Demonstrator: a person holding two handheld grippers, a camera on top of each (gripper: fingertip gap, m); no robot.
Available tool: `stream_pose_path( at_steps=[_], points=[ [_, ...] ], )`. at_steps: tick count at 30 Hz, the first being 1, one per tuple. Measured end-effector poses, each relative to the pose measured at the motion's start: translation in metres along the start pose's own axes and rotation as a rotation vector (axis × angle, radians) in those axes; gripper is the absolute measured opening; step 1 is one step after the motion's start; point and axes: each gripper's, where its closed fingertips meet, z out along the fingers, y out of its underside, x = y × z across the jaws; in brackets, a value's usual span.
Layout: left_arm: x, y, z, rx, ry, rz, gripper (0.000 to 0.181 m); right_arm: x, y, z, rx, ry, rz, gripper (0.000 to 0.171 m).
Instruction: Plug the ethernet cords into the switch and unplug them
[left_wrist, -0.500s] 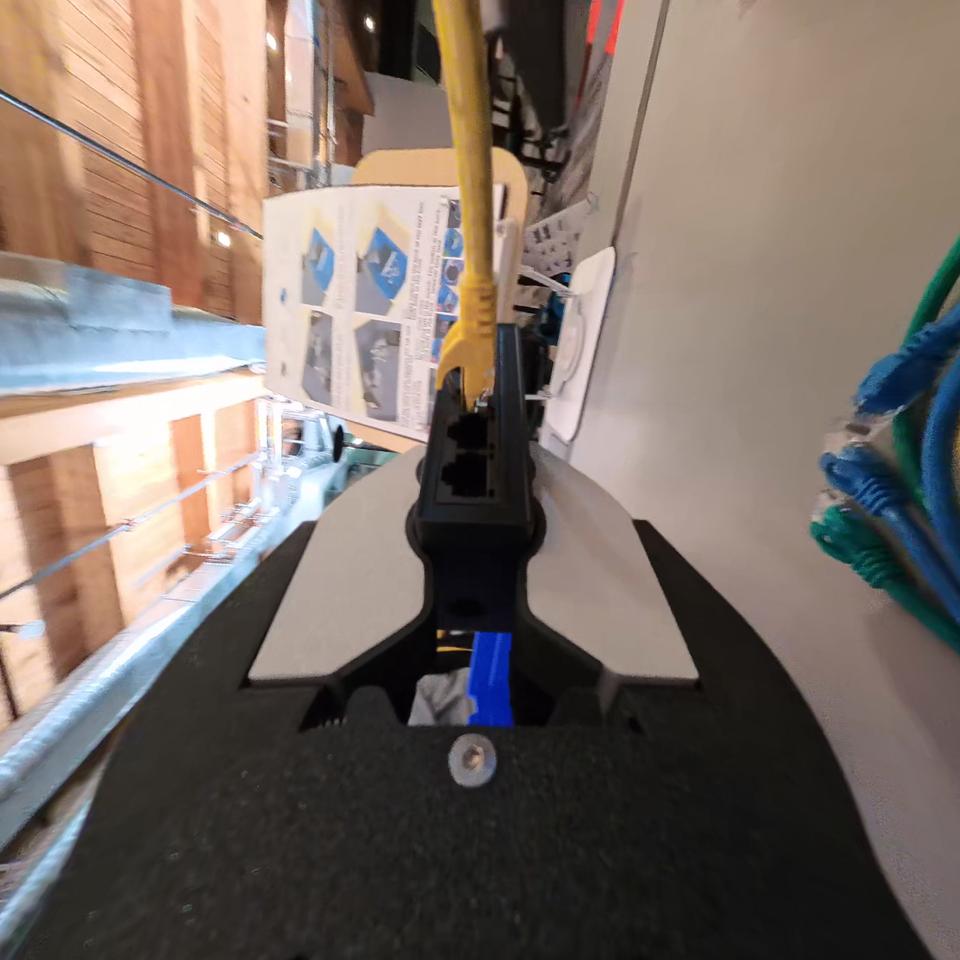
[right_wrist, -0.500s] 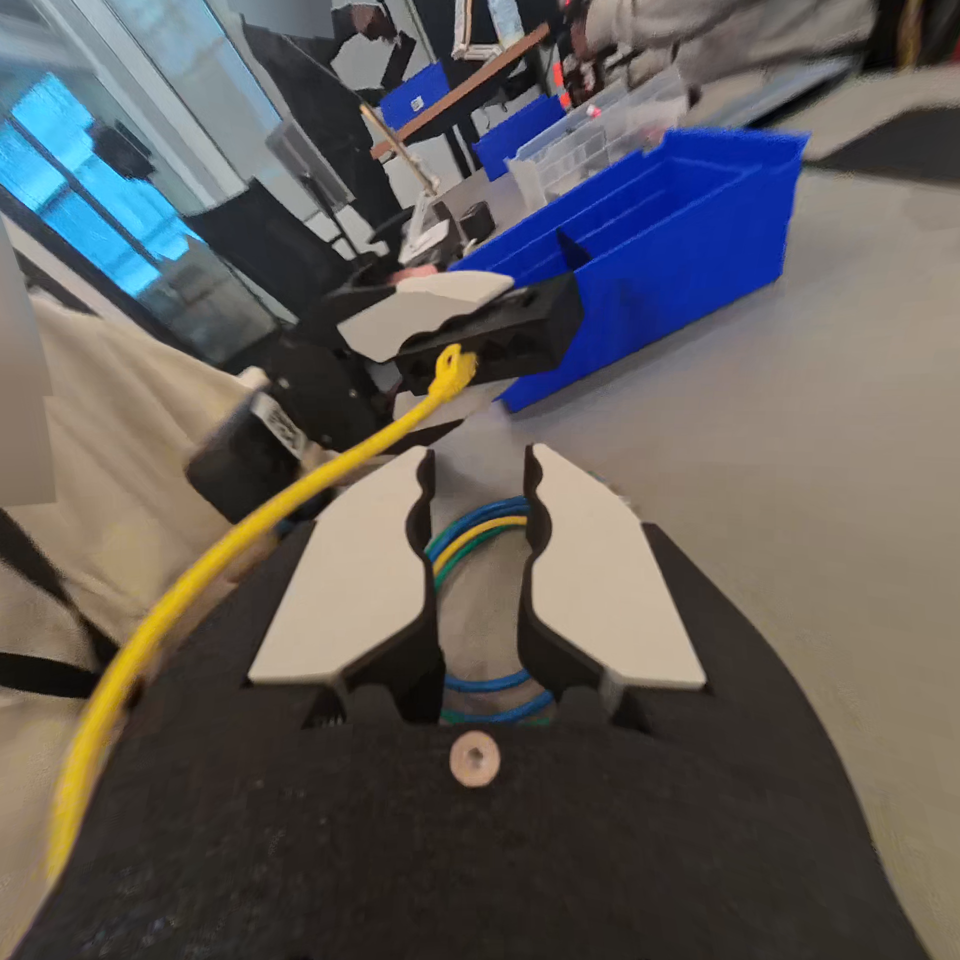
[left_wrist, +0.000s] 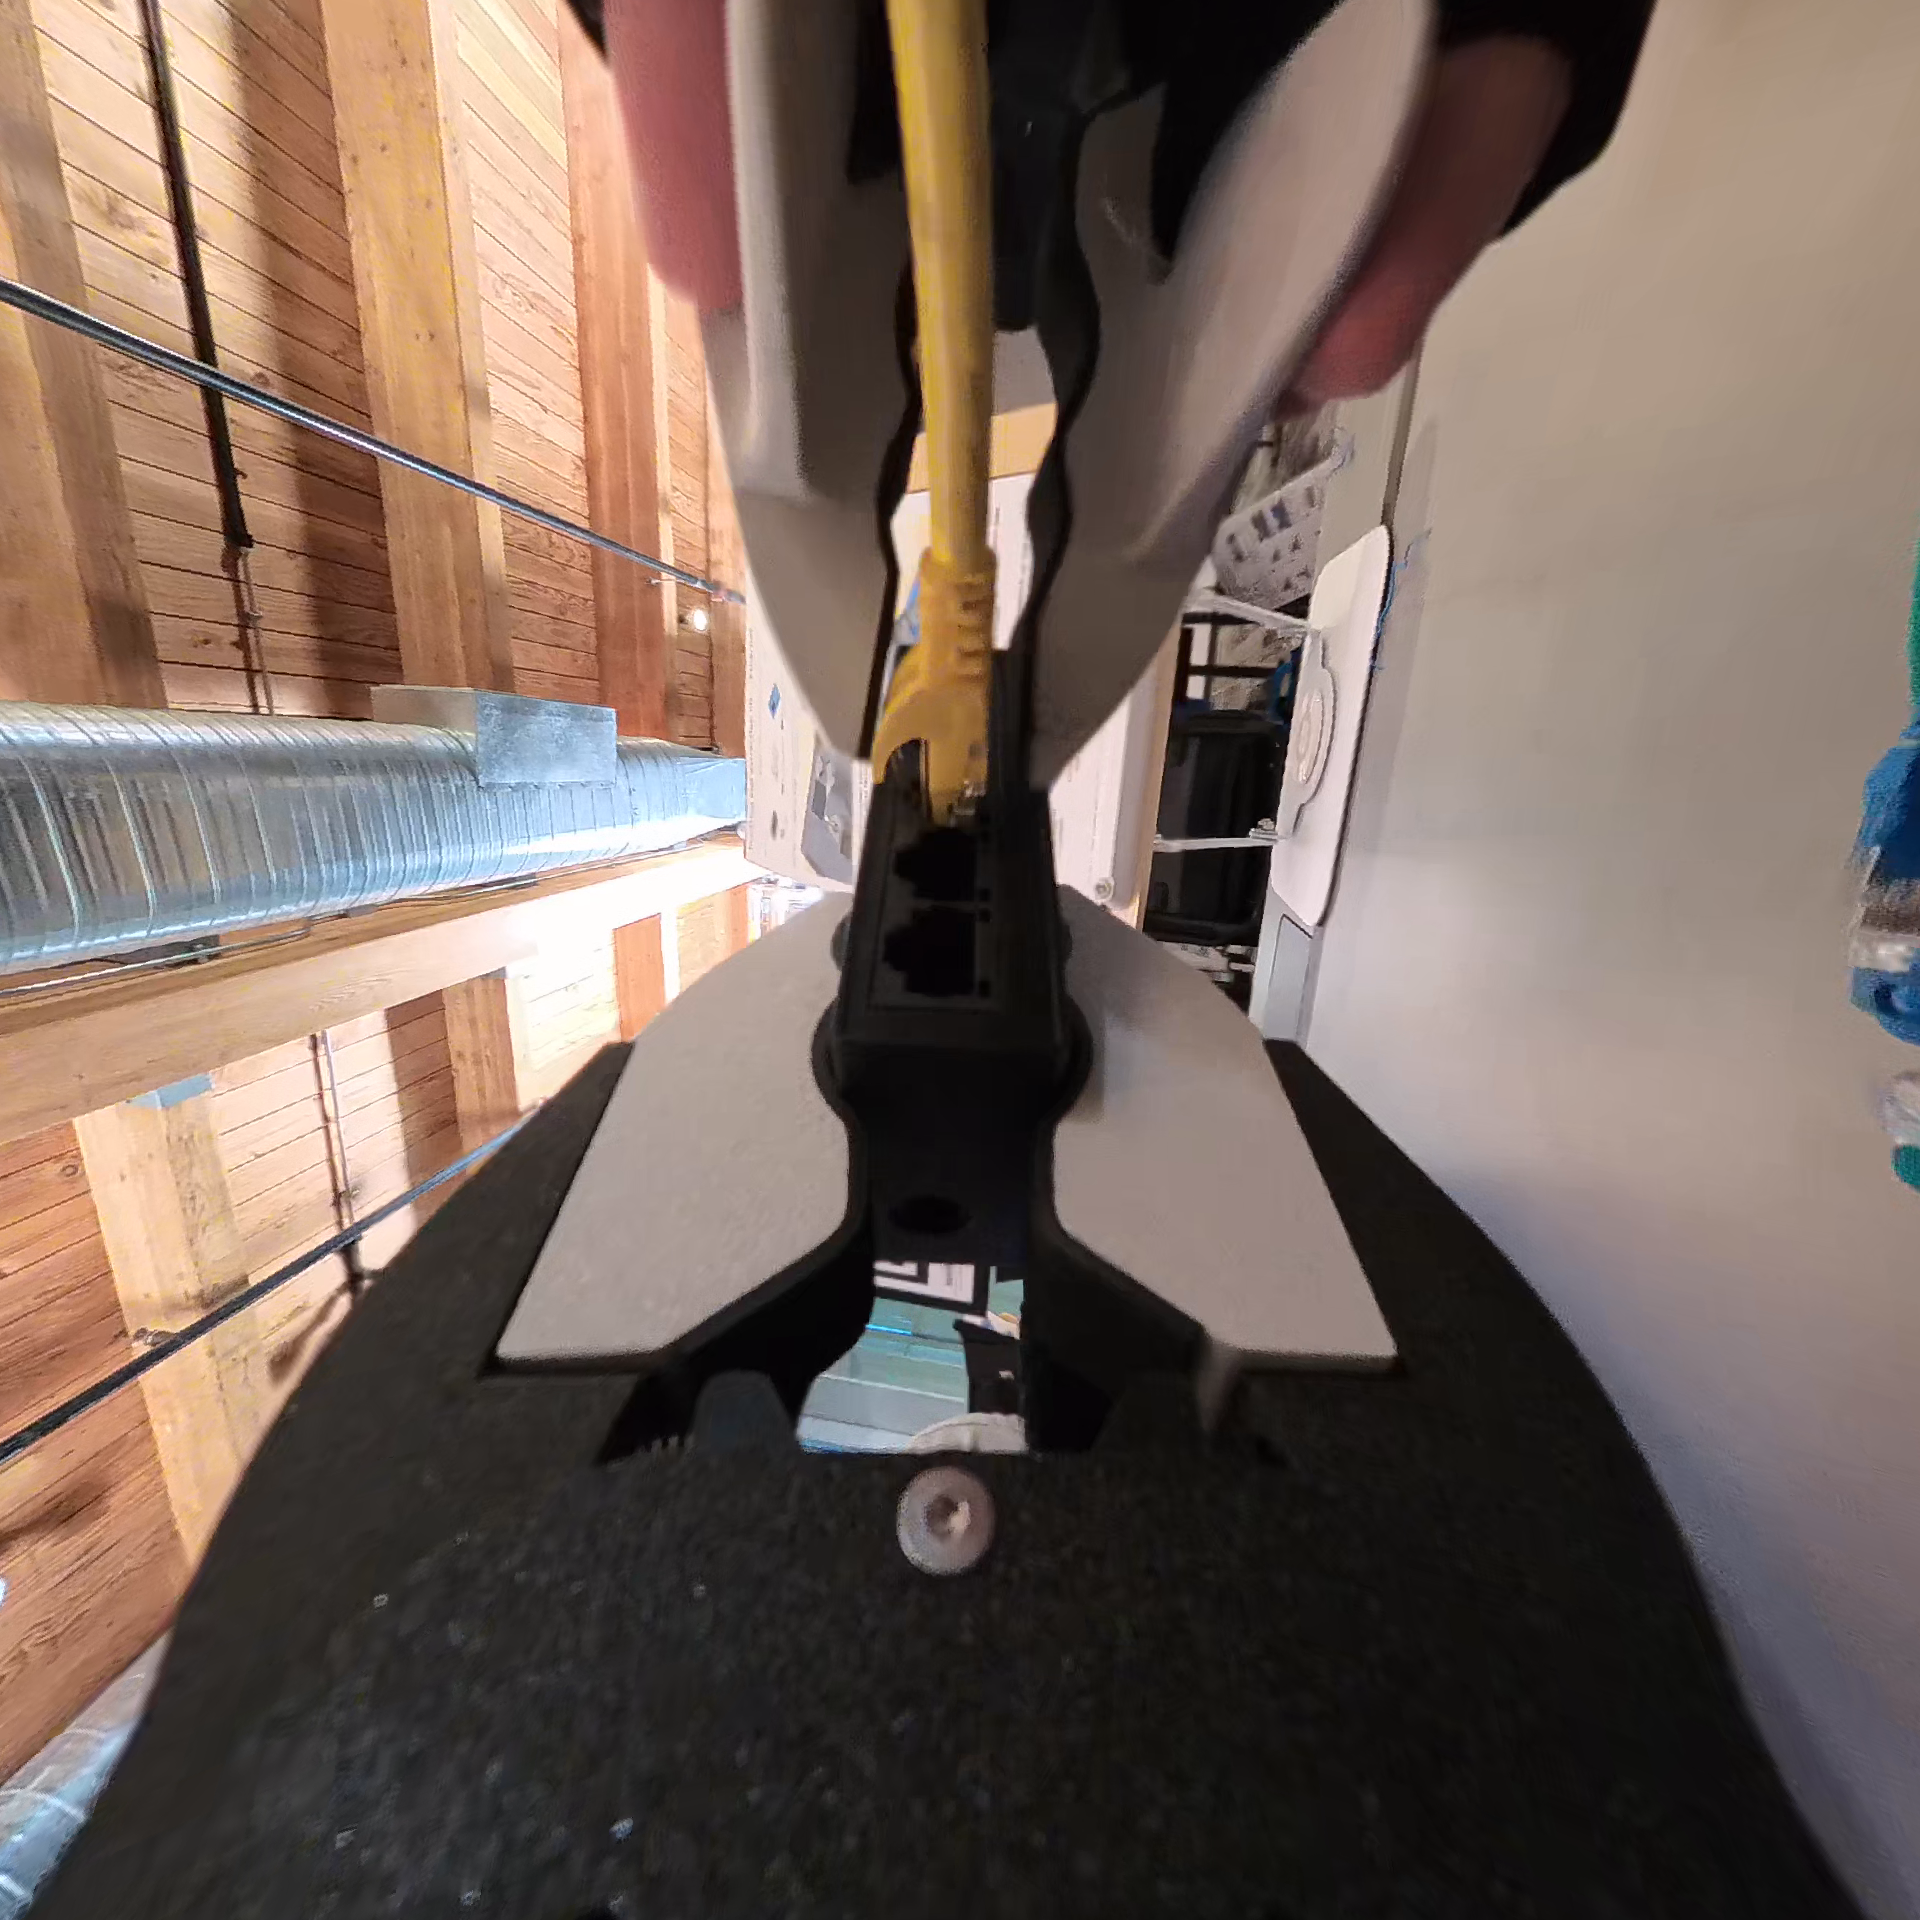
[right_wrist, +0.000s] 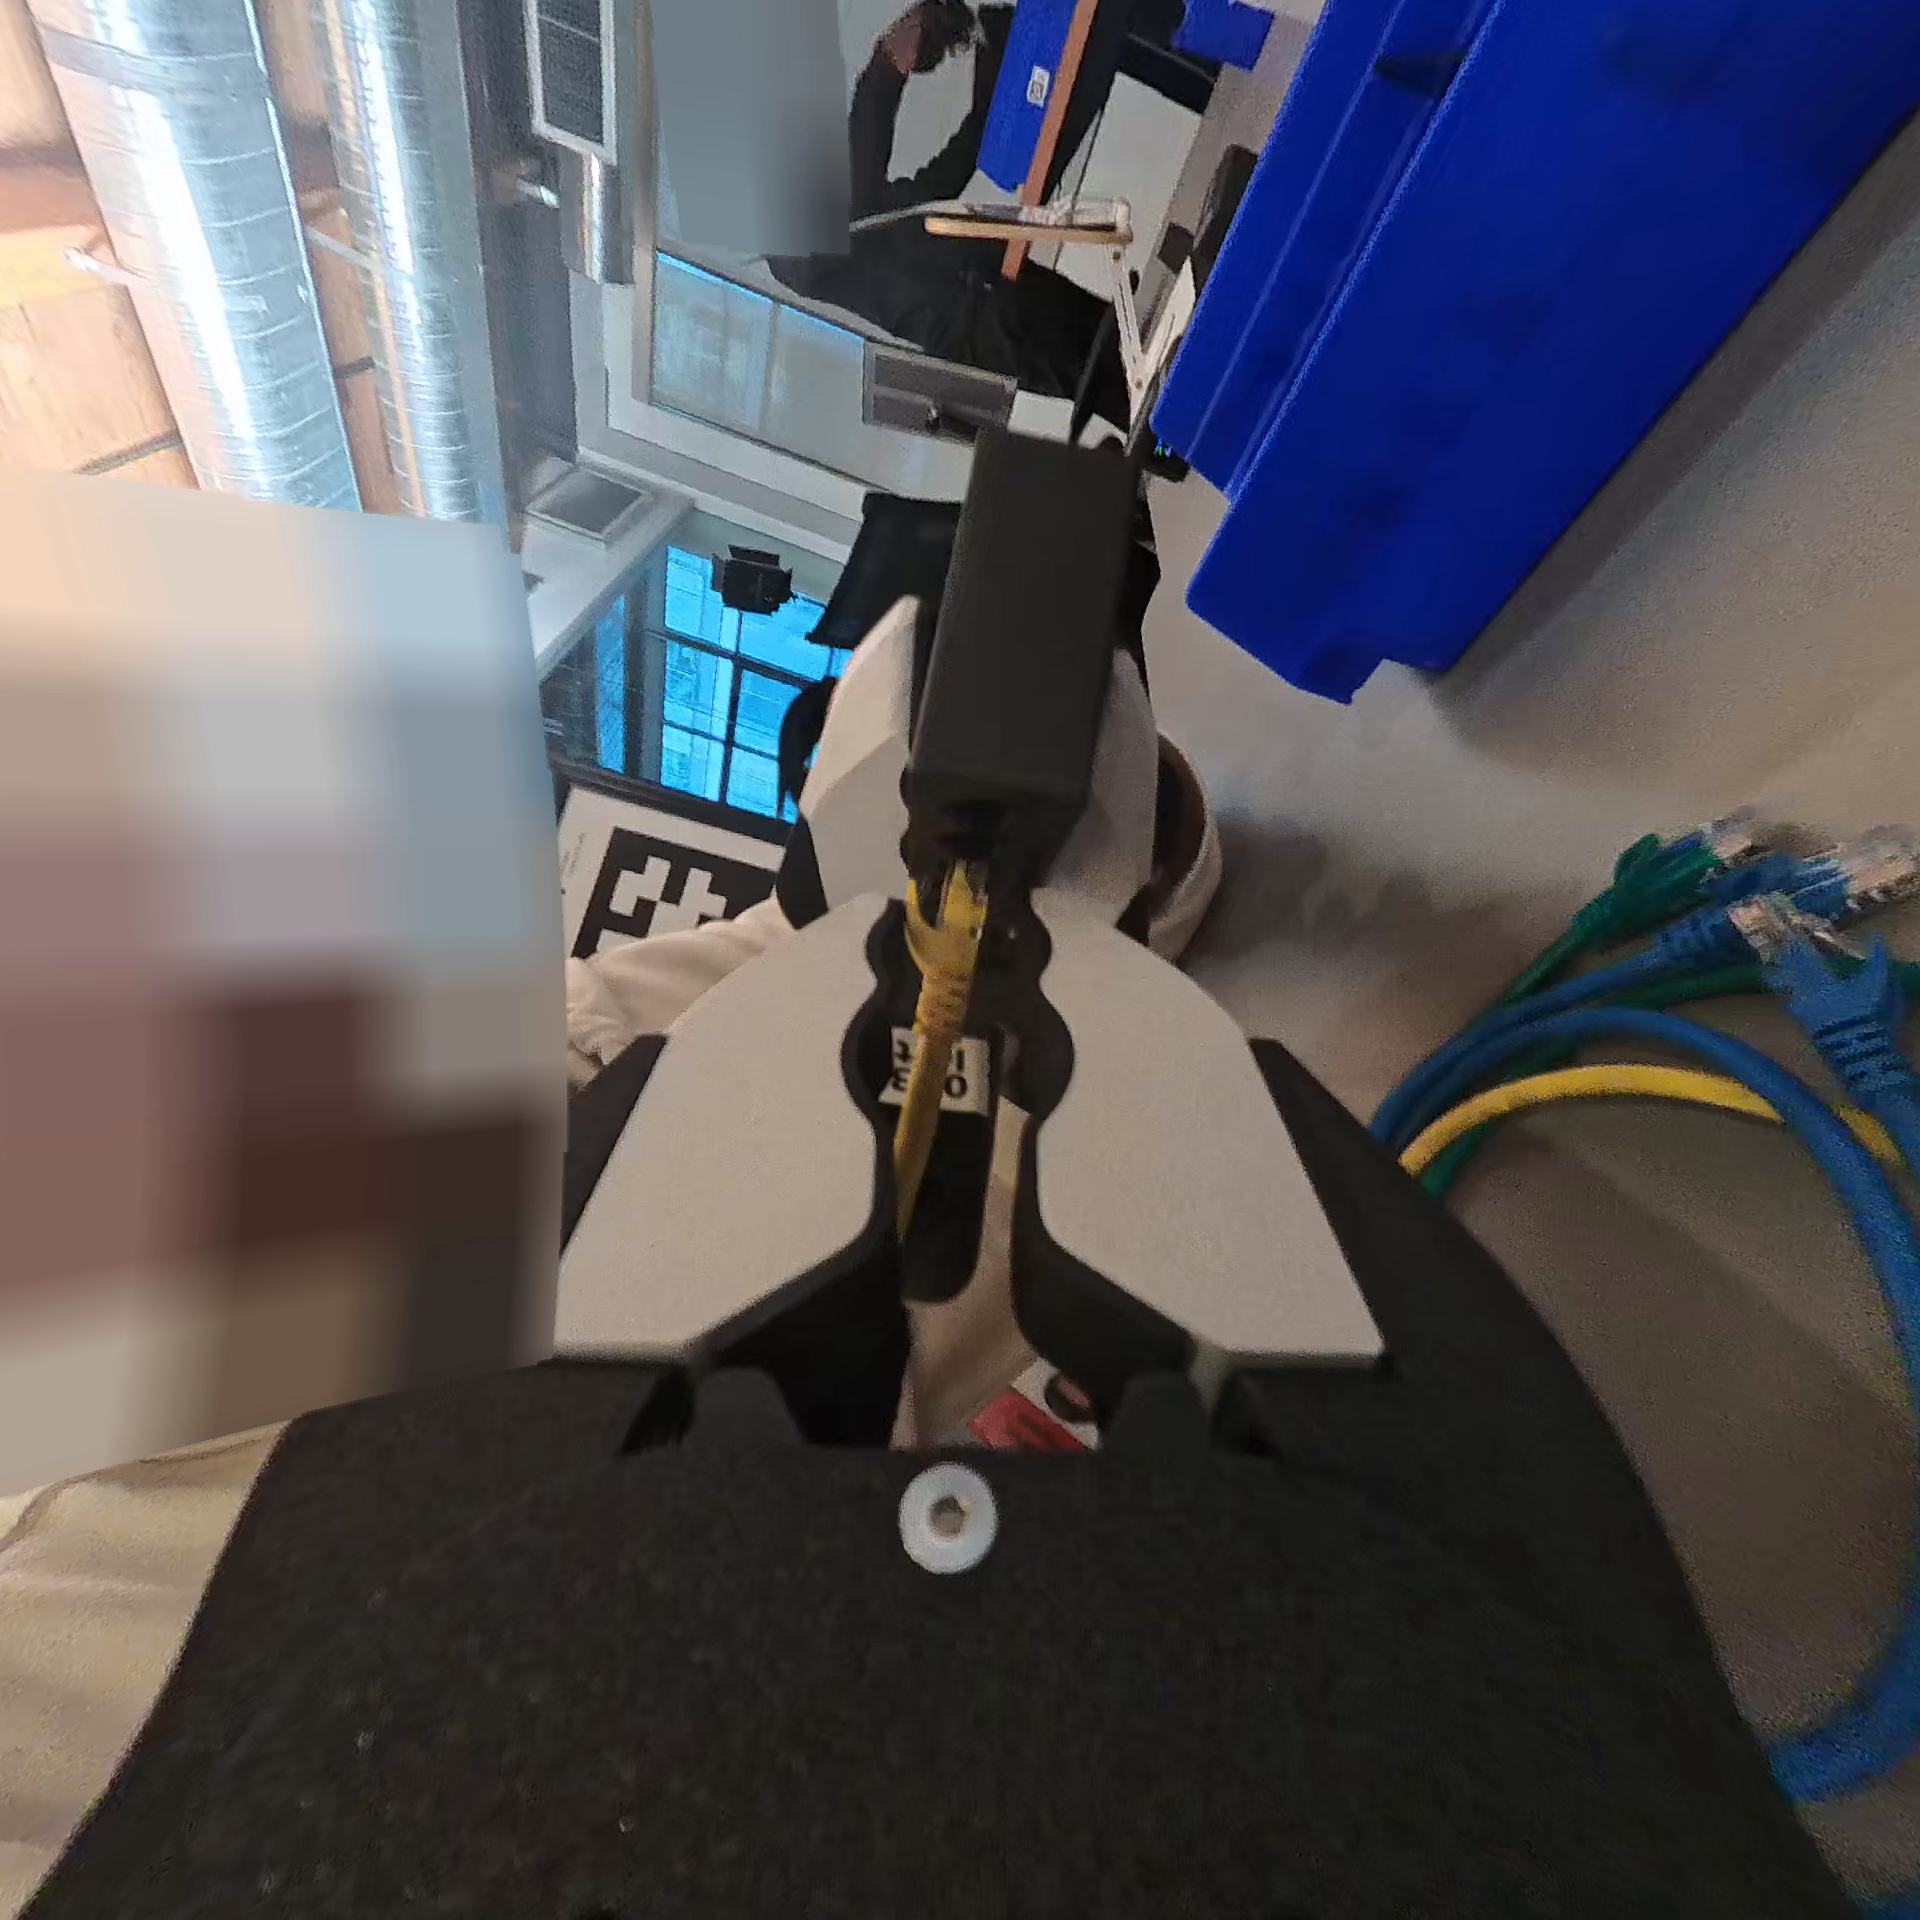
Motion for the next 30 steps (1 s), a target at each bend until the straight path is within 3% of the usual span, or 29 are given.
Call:
stream_pose_path(
  at_steps=[11, 30],
  points=[
    [0.018, -0.005, 0.004, 0.034, 0.026, -0.017, 0.029, 0.015, 0.000, -0.005, 0.060, -0.033, 0.110, 0.014],
    [0.030, -0.009, 0.000, 0.031, 0.043, -0.005, 0.031, 0.037, 0.012, -0.009, -0.021, 0.069, -0.074, 0.012]
  ],
)
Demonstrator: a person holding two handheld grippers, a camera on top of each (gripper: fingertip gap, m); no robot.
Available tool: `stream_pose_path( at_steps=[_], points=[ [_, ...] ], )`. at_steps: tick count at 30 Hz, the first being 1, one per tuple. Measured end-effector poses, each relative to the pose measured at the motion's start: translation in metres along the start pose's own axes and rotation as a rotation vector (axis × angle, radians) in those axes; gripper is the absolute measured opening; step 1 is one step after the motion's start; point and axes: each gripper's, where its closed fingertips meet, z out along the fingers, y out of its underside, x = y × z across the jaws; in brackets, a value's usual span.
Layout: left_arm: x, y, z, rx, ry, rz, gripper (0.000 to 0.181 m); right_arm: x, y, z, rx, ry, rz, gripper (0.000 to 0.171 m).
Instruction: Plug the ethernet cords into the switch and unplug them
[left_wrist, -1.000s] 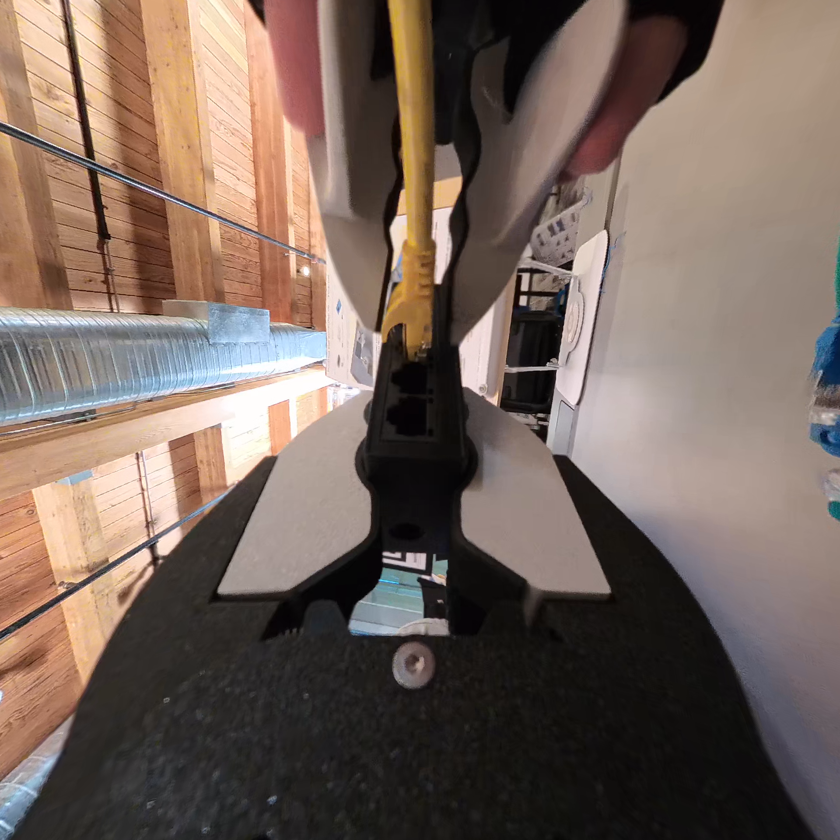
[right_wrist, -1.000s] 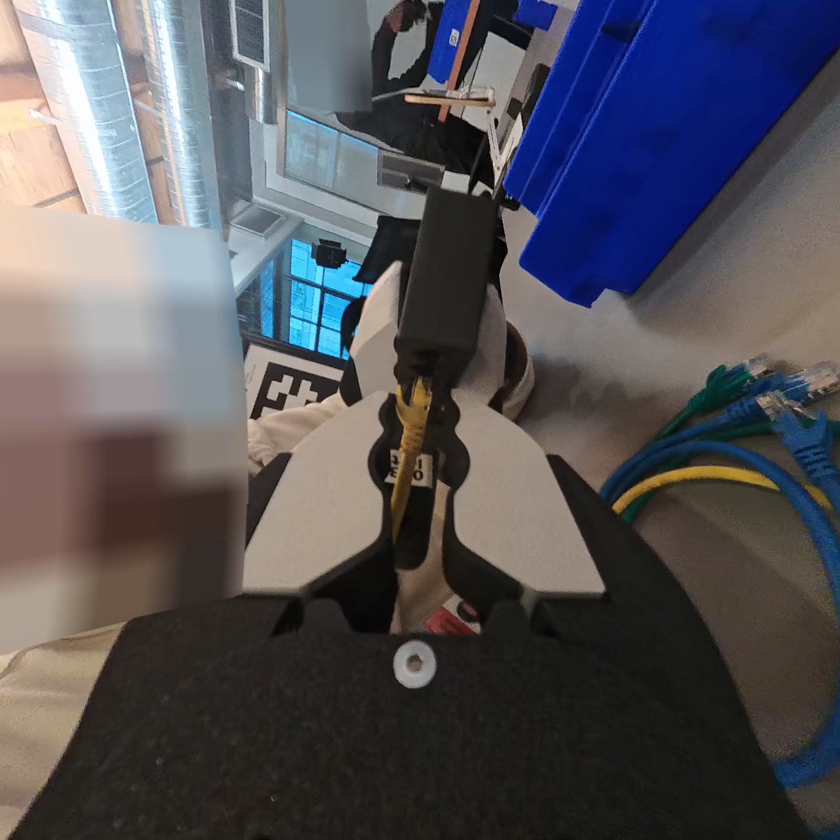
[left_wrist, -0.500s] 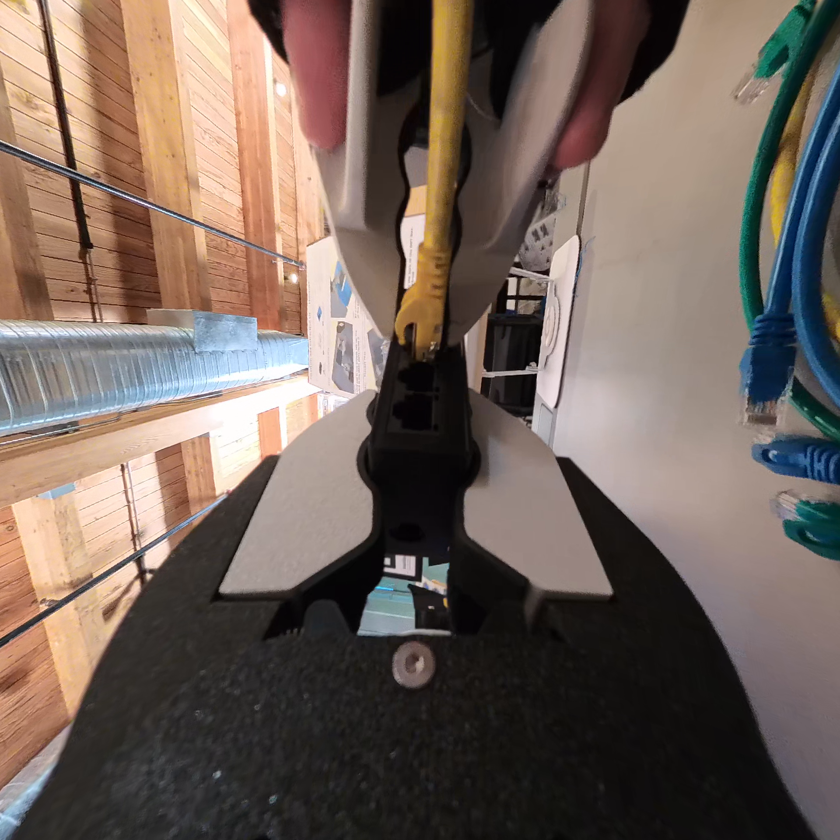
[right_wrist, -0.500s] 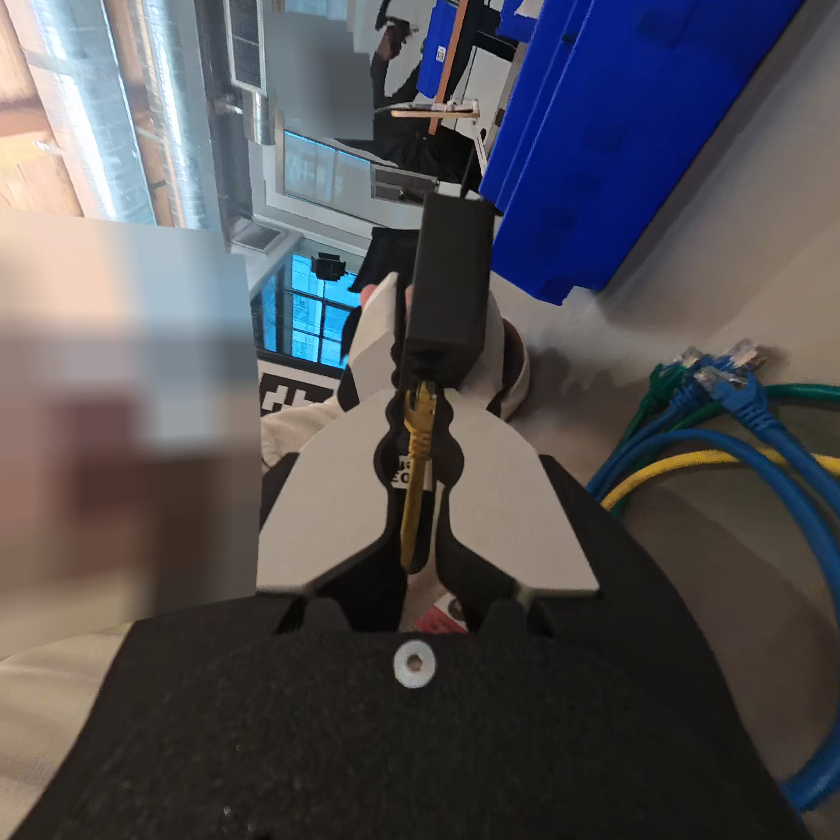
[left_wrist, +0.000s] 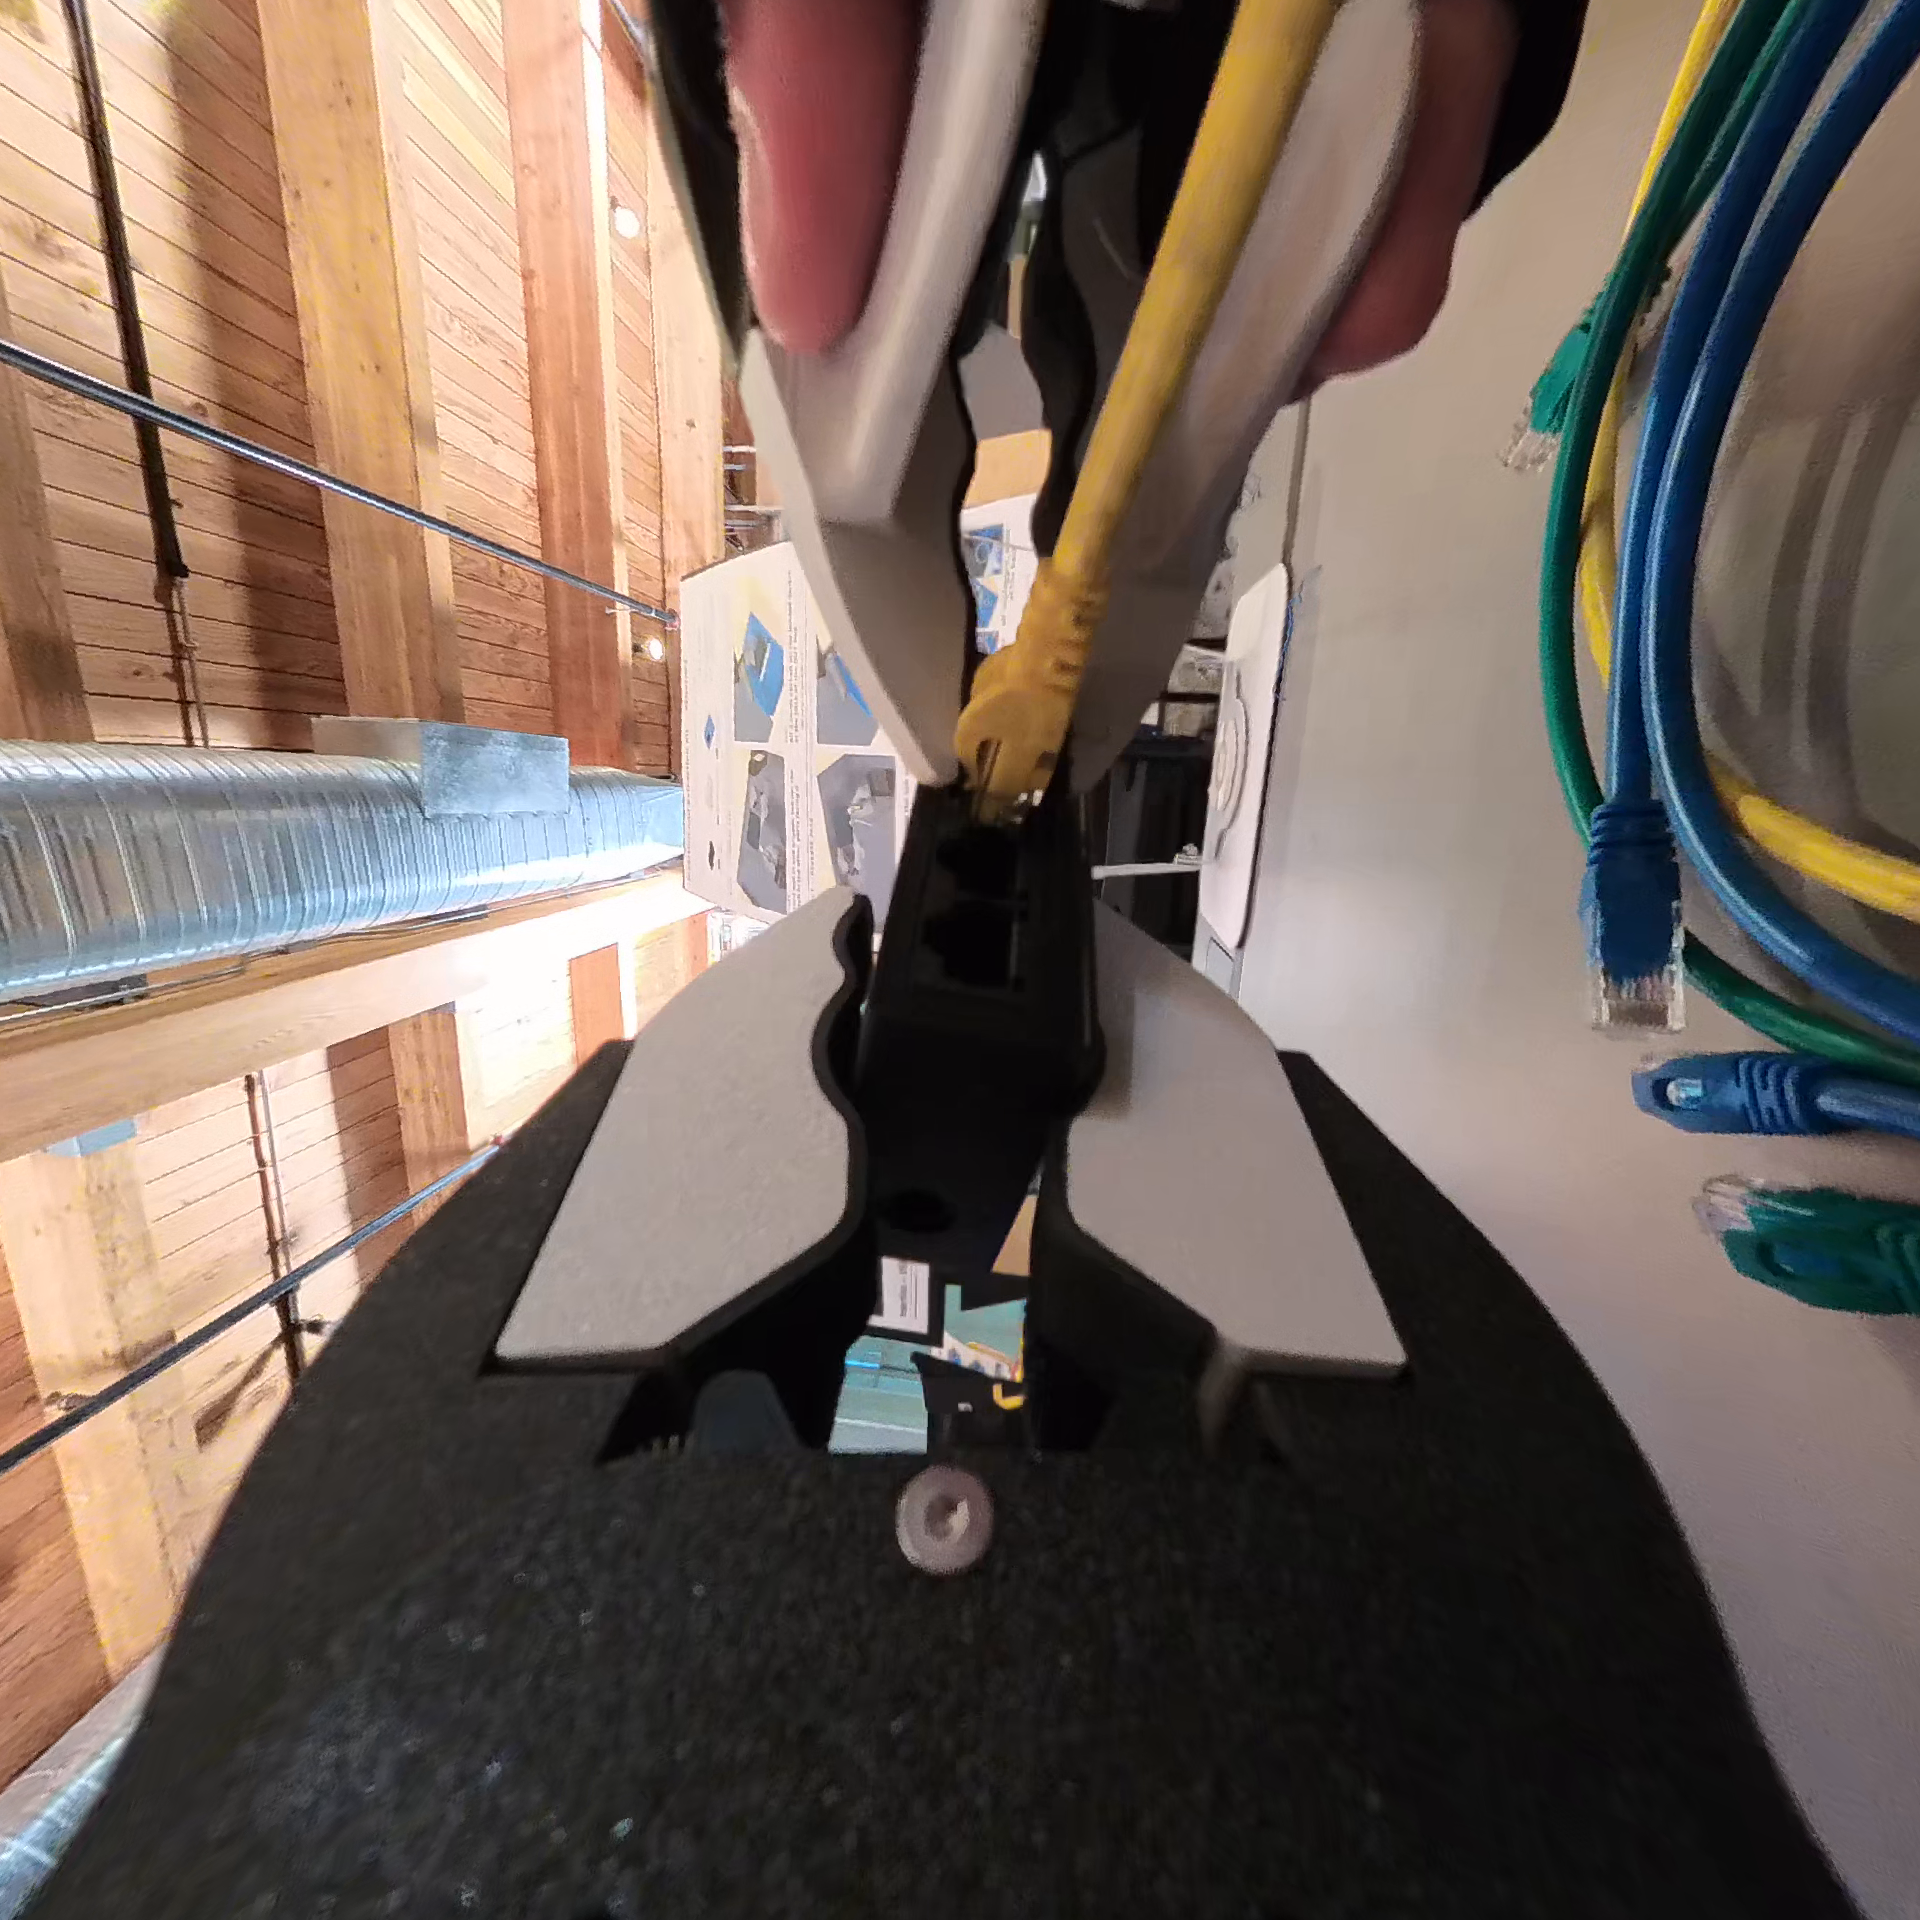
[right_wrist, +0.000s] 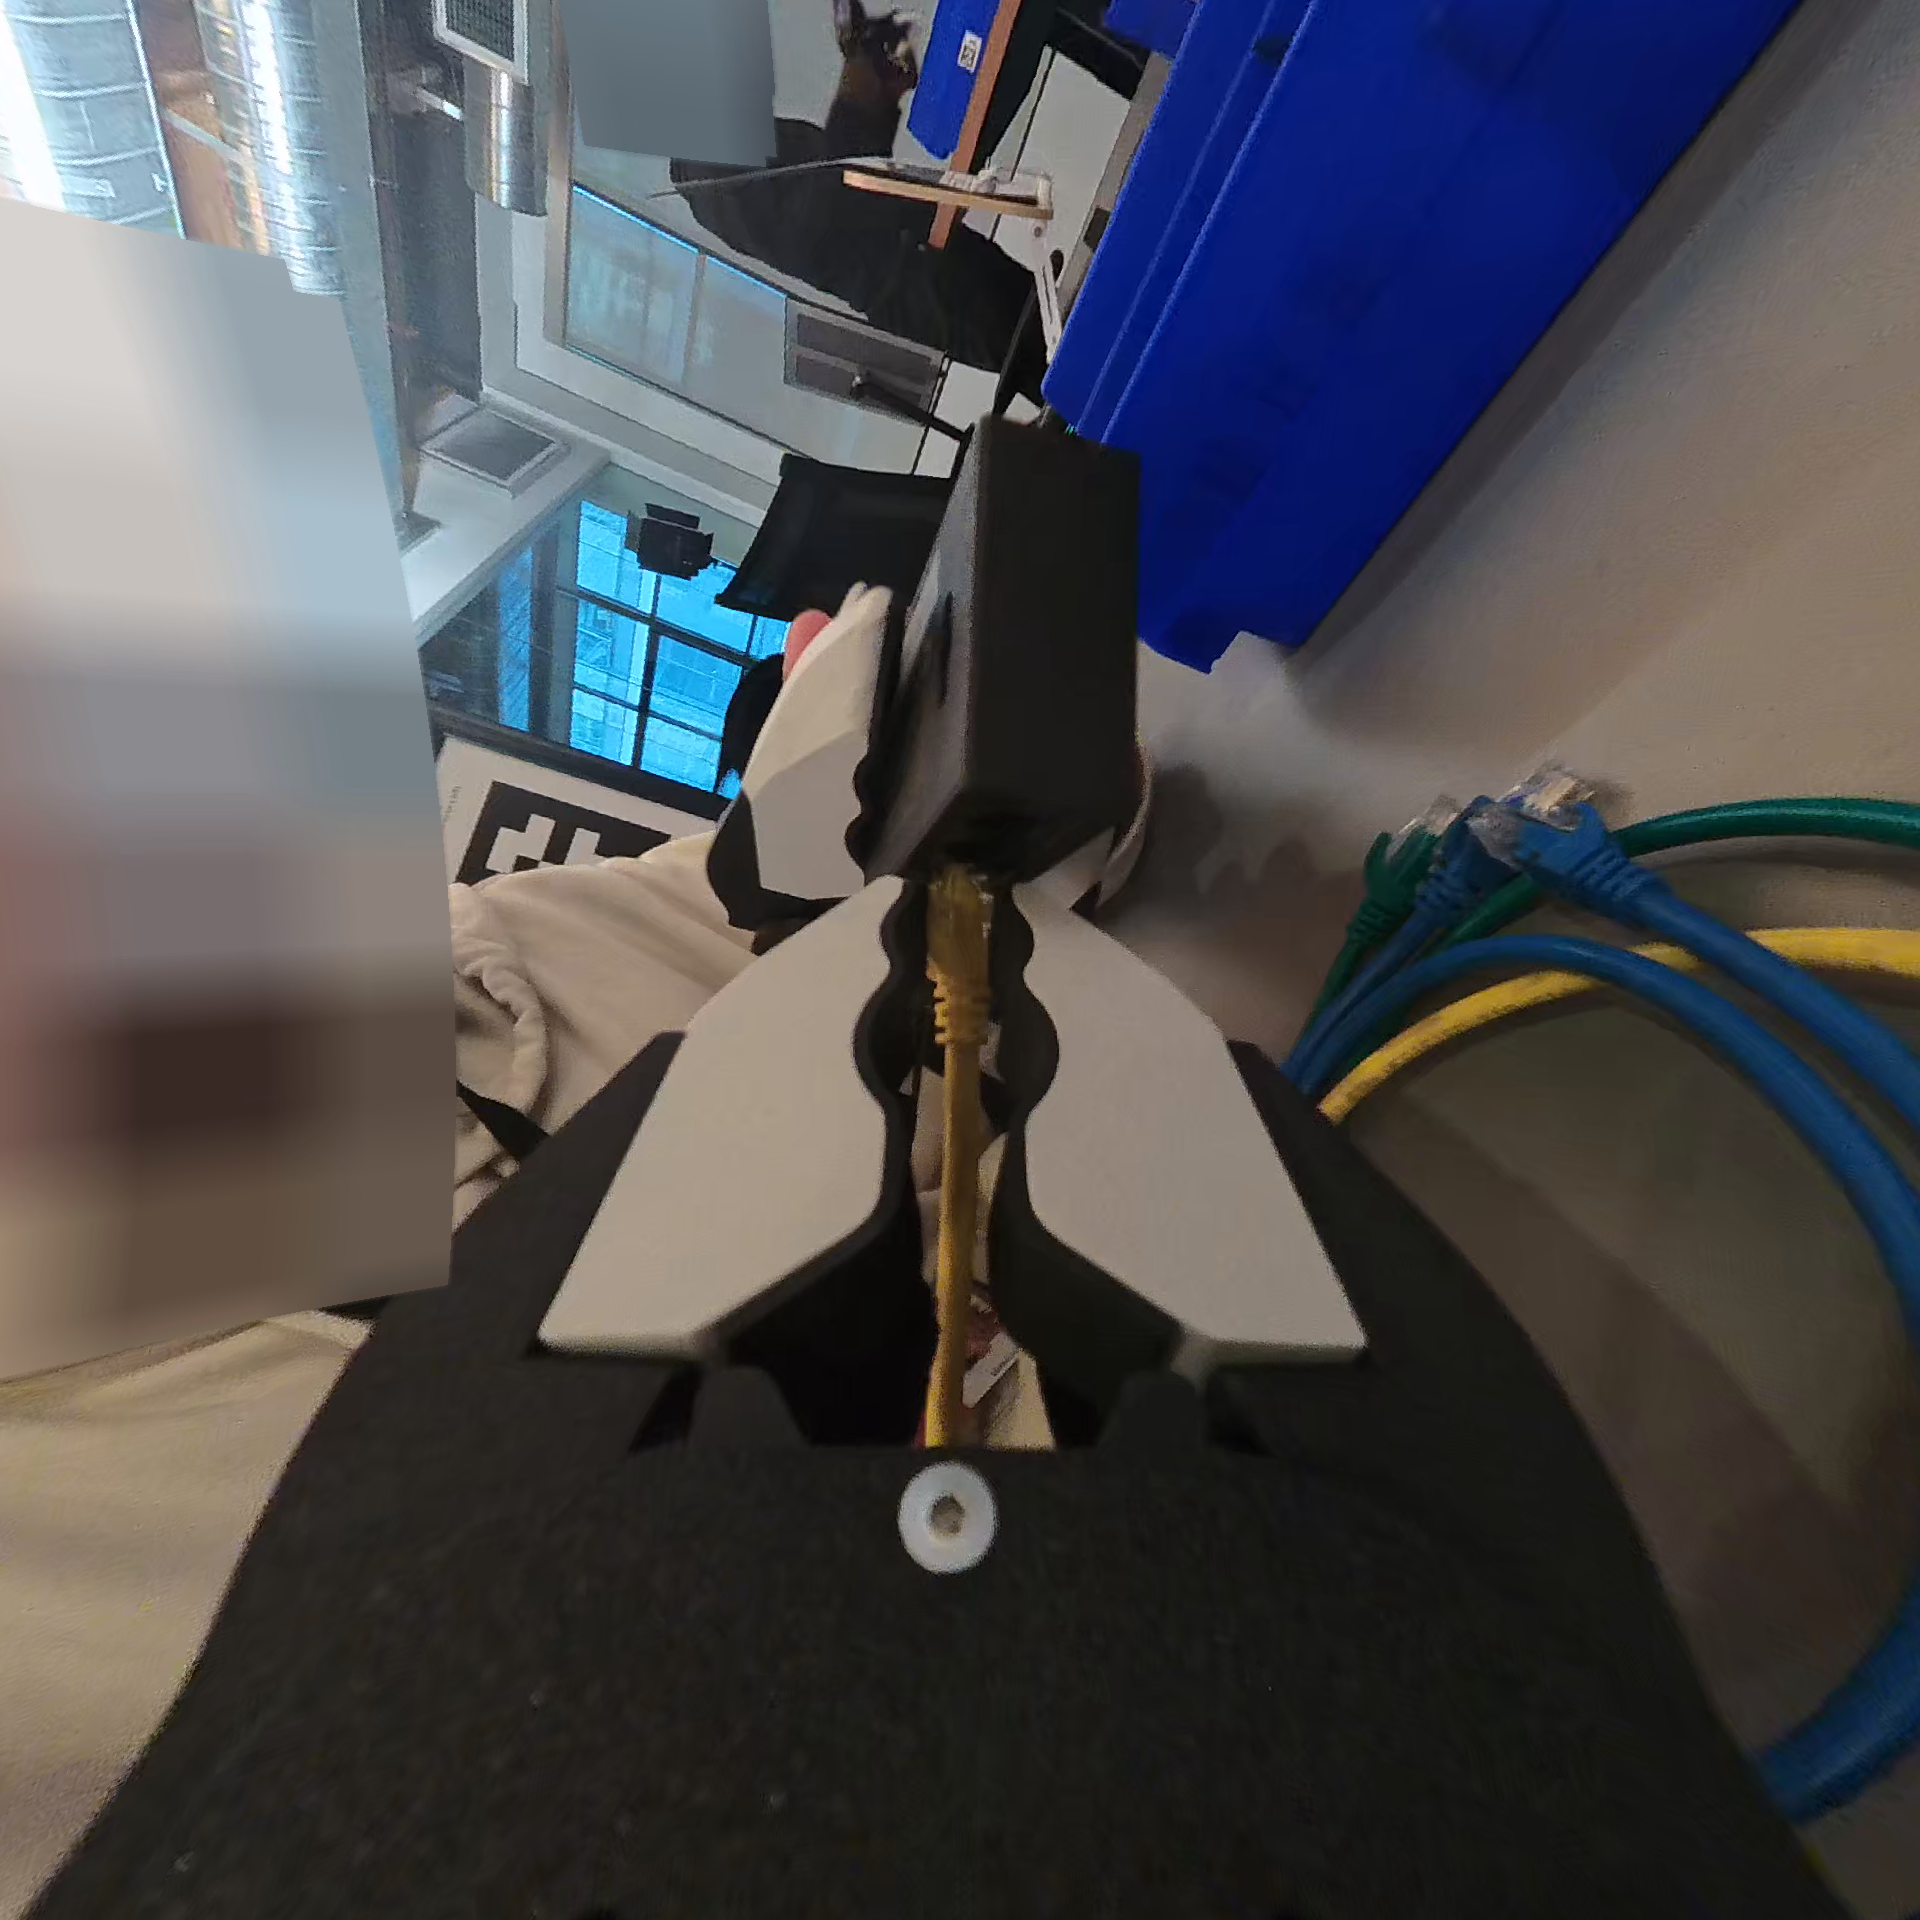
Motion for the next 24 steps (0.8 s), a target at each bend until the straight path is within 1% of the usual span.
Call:
stream_pose_path(
  at_steps=[4, 10, 14, 17, 18, 20, 24],
  points=[
    [-0.006, 0.000, -0.001, 0.006, -0.021, -0.008, 0.031, -0.005, 0.000, 0.001, 0.002, -0.011, -0.039, 0.012],
    [-0.004, 0.000, -0.001, 0.007, -0.019, -0.009, 0.032, -0.004, 0.000, 0.001, 0.030, -0.068, 0.015, 0.012],
    [0.005, 0.002, 0.007, -0.010, 0.029, -0.037, 0.030, -0.004, -0.007, -0.003, 0.065, -0.033, 0.003, 0.013],
    [0.012, 0.003, 0.009, -0.013, 0.059, -0.051, 0.030, -0.001, -0.006, -0.005, 0.029, 0.079, -0.124, 0.019],
    [0.015, 0.004, 0.010, -0.018, 0.077, -0.062, 0.029, 0.001, -0.002, -0.004, -0.008, 0.135, -0.188, 0.027],
    [0.020, 0.006, 0.011, -0.036, 0.104, -0.065, 0.029, 0.008, 0.002, -0.003, -0.059, 0.299, -0.371, 0.032],
    [0.028, 0.008, 0.013, -0.057, 0.145, -0.077, 0.029, 0.019, -0.007, -0.011, -0.043, 0.638, -0.729, 0.025]
  ],
)
